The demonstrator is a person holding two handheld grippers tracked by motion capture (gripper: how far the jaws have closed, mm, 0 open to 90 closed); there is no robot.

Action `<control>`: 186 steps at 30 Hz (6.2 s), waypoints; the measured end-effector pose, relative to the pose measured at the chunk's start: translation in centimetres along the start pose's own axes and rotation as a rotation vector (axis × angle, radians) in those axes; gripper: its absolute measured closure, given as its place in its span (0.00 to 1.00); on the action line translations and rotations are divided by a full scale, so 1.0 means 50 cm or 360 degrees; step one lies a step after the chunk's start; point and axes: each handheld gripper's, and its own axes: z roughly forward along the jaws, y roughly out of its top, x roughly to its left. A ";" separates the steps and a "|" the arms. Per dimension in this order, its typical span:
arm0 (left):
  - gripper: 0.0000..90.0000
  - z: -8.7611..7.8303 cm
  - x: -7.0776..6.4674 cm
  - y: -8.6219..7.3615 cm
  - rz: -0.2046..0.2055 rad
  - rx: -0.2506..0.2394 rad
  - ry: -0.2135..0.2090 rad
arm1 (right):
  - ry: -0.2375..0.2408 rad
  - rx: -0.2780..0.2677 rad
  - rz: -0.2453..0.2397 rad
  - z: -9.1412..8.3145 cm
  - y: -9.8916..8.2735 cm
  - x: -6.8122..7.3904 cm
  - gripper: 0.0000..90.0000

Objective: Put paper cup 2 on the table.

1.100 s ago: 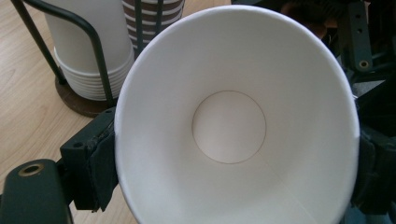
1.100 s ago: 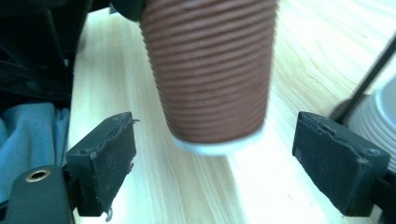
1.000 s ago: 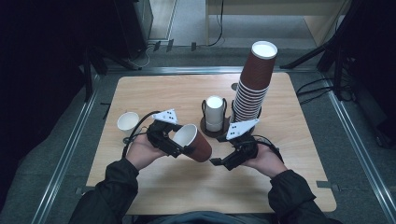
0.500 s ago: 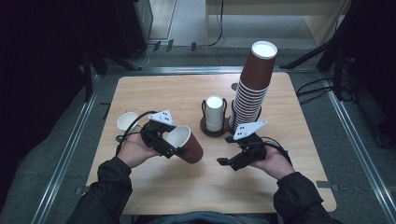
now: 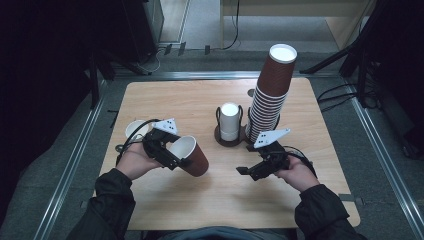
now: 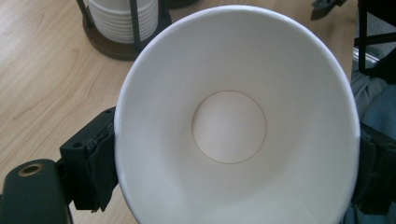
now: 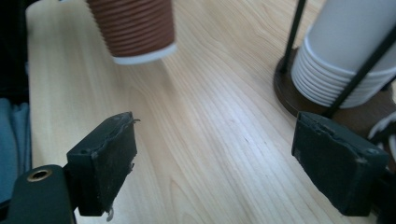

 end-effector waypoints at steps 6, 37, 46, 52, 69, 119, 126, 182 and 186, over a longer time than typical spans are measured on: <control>0.11 -0.020 0.006 -0.016 -0.0003 0.0051 0.0025 | -0.0037 0.0041 0.0039 0.005 -0.004 -0.015 0.16; 0.10 -0.123 0.052 -0.128 -0.0225 0.0167 0.0302 | 0.0001 0.0080 0.0025 0.022 0.006 -0.030 0.17; 0.09 -0.128 0.067 -0.153 -0.0268 0.0231 0.0373 | -0.0013 0.0093 0.0039 0.025 0.003 -0.035 0.17; 0.09 -0.128 0.076 -0.162 -0.0286 0.0283 0.0442 | -0.0019 0.0094 0.0043 0.025 0.001 -0.037 0.17; 0.07 -0.114 0.081 -0.173 -0.0279 0.0346 0.0528 | -0.0022 0.0103 0.0038 0.027 0.001 -0.038 0.17; 0.00 -0.144 0.054 -0.142 -0.0205 0.0149 0.0482 | -0.0027 0.0111 0.0041 0.024 -0.001 -0.039 0.17; 0.00 -0.149 0.041 -0.110 -0.0204 0.0050 0.0415 | -0.0035 0.0115 0.0037 0.023 -0.004 -0.036 0.17; 0.00 0.132 -0.077 0.056 -0.0071 -0.0019 0.0274 | -0.0038 0.0142 -0.0004 0.028 -0.019 0.003 0.17; 0.00 0.138 -0.076 0.051 -0.0070 -0.0003 0.0264 | -0.0037 0.0138 0.0010 0.027 -0.019 0.000 0.17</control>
